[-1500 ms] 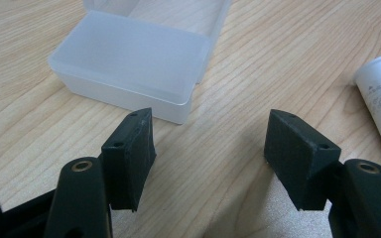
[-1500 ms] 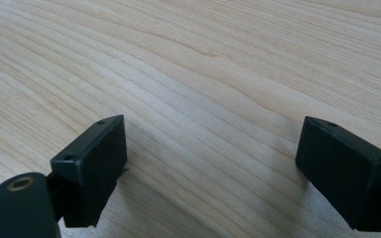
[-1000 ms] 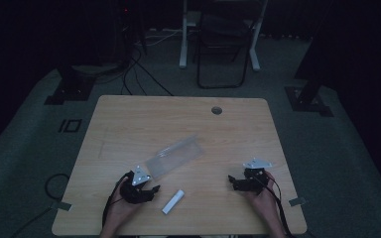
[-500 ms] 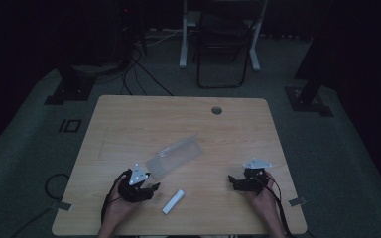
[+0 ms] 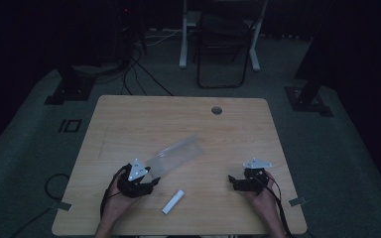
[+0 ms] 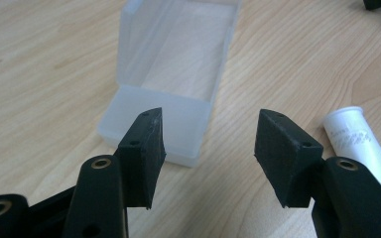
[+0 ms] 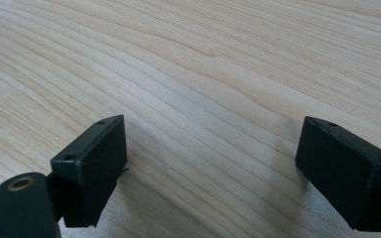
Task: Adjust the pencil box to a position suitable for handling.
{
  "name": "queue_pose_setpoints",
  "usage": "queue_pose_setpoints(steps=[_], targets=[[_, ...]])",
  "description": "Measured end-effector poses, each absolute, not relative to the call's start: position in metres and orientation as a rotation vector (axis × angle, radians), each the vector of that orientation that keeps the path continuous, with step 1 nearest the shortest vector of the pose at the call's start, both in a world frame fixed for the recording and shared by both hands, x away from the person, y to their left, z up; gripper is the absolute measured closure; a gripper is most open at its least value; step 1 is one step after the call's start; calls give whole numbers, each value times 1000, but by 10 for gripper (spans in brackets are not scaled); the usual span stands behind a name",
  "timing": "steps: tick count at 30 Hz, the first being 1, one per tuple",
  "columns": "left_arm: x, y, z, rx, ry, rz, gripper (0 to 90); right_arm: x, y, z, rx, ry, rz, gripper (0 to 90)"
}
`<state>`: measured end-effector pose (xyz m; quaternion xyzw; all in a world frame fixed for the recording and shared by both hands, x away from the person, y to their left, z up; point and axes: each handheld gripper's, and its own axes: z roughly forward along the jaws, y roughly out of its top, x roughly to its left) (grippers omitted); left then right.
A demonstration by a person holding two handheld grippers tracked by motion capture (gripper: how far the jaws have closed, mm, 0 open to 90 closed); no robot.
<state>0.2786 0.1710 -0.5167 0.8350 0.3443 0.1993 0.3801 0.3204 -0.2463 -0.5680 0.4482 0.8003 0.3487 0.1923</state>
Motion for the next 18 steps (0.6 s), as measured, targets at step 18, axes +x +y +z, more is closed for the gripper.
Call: queue_pose_setpoints(steps=[18], targets=[[295, 165, -504, 2127, 878, 539, 465, 320, -246, -568, 1258, 2246, 979, 125]])
